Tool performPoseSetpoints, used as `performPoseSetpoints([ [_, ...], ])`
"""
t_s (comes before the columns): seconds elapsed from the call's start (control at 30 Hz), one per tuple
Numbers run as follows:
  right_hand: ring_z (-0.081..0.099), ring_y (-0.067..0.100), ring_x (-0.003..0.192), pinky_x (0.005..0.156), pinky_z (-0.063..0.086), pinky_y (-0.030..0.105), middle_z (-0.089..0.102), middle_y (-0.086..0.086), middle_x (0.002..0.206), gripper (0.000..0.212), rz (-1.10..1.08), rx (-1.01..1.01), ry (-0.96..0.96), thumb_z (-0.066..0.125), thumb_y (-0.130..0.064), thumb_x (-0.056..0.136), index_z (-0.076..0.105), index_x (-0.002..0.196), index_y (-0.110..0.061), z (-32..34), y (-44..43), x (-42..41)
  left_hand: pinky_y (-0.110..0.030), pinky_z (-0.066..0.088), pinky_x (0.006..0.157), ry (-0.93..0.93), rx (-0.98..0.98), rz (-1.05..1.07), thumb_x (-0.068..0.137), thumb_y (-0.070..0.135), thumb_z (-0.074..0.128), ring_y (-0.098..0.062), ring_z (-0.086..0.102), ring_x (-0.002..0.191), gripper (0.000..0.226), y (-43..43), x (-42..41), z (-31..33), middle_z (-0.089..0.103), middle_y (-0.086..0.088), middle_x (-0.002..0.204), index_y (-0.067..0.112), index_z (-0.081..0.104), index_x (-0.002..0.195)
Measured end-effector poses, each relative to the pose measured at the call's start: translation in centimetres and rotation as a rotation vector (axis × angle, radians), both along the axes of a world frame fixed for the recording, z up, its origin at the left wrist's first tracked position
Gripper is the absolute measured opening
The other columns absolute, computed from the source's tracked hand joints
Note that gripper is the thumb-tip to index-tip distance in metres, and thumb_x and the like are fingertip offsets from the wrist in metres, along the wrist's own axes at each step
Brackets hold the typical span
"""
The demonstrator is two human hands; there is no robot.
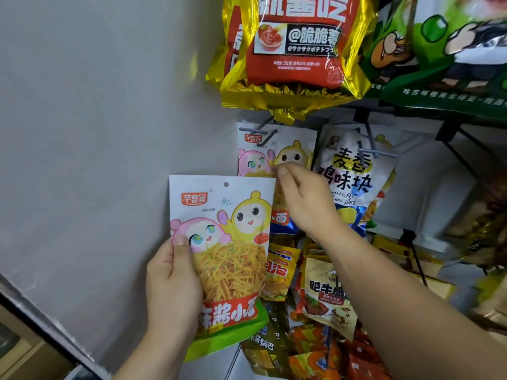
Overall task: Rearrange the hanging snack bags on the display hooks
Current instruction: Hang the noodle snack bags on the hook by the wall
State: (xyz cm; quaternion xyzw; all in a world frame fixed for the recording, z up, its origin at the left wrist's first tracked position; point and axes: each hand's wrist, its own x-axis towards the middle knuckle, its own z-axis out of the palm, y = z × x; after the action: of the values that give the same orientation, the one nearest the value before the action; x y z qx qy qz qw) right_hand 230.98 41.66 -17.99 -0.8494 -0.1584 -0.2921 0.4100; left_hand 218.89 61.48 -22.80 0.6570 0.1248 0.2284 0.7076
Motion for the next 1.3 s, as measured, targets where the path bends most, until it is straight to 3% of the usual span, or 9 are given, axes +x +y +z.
performPoseSetpoints([
  [0.13,0.071,0.033,0.084,0.079,0.058,0.058,0.074,0.008,0.083,0.02,0.071,0.429,0.197,0.064,-0.048,0.094,0.074,0.095,-0.031,1.4,0.3,-2.1,-0.021,0.058,0.061,0.038,-0.106,-0.111,0.112,0.025,0.044,-0.009,0.074,0.075,0.037,-1.5,2.8,1.9,0.082,0.001,0.087,0.011,0.075,0.099],
  [0.27,0.071,0.033,0.075,0.072,0.059,0.054,0.072,0.017,0.077,0.019,-0.073,0.436,0.135,0.076,-0.037,0.088,0.074,0.1,-0.022,2.7,-0.2,-1.1,-0.041,0.06,0.079,0.089,-0.175,-0.169,0.111,0.024,0.047,-0.028,0.074,0.085,0.037,-2.2,5.4,3.3,0.081,-0.01,0.09,0.007,0.075,0.096],
  [0.4,0.064,0.015,0.062,0.063,0.051,0.038,0.068,0.004,0.066,0.013,-0.127,0.481,0.104,0.078,-0.027,0.09,0.071,0.098,-0.019,4.1,-0.5,-0.2,-0.061,0.058,0.09,0.116,-0.199,-0.2,0.111,0.028,0.047,-0.042,0.074,0.101,0.036,-2.6,6.6,4.5,0.08,-0.016,0.097,0.007,0.075,0.099],
  [0.57,0.061,0.011,0.06,0.061,0.046,0.031,0.068,0.0,0.065,0.011,-0.121,0.458,0.09,0.076,-0.025,0.091,0.067,0.086,-0.03,4.4,-0.3,-0.1,-0.063,0.059,0.09,0.113,-0.201,-0.2,0.111,0.028,0.045,-0.041,0.076,0.096,0.037,-2.4,6.6,4.8,0.081,-0.014,0.094,0.008,0.074,0.098],
  [0.7,0.058,0.007,0.054,0.06,0.045,0.028,0.064,0.001,0.06,0.011,-0.094,0.472,0.081,0.076,-0.023,0.092,0.067,0.086,-0.022,4.2,-0.2,-0.7,-0.07,0.055,0.09,0.06,-0.18,-0.176,0.11,0.031,0.046,-0.049,0.071,0.101,0.04,-2.1,6.2,4.4,0.079,-0.02,0.097,0.008,0.075,0.096],
  [0.83,0.066,0.037,0.069,0.066,0.054,0.041,0.069,0.022,0.072,0.016,-0.069,0.471,0.046,0.074,-0.023,0.093,0.065,0.08,-0.023,4.6,0.1,-1.1,-0.072,0.054,0.088,0.014,-0.146,-0.168,0.11,0.034,0.046,-0.051,0.07,0.101,0.041,-1.9,5.7,4.3,0.079,-0.02,0.096,0.013,0.077,0.092],
  [0.93,0.068,0.041,0.073,0.069,0.057,0.048,0.07,0.023,0.073,0.014,-0.057,0.467,0.037,0.074,-0.022,0.094,0.066,0.082,-0.021,4.6,0.0,-1.3,-0.064,0.059,0.087,0.002,-0.121,-0.169,0.112,0.032,0.045,-0.038,0.077,0.092,0.042,-1.9,5.2,4.3,0.081,-0.012,0.092,0.015,0.078,0.093],
  [1.07,0.072,0.035,0.072,0.07,0.059,0.049,0.073,0.017,0.073,0.014,-0.062,0.465,0.041,0.073,-0.024,0.094,0.067,0.082,-0.022,4.6,-0.3,-1.4,-0.053,0.062,0.081,-0.001,-0.11,-0.187,0.112,0.031,0.043,-0.027,0.077,0.084,0.04,-2.1,4.7,4.3,0.081,-0.009,0.09,0.013,0.076,0.098],
  [1.3,0.056,0.0,0.053,0.058,0.041,0.027,0.062,-0.016,0.055,0.024,-0.156,0.503,0.085,0.076,-0.025,0.091,0.062,0.072,-0.03,4.9,-0.3,0.5,-0.066,0.057,0.092,0.031,-0.13,-0.194,0.111,0.032,0.045,-0.041,0.075,0.099,0.039,-2.3,7.2,4.8,0.08,-0.013,0.096,0.011,0.076,0.097],
])
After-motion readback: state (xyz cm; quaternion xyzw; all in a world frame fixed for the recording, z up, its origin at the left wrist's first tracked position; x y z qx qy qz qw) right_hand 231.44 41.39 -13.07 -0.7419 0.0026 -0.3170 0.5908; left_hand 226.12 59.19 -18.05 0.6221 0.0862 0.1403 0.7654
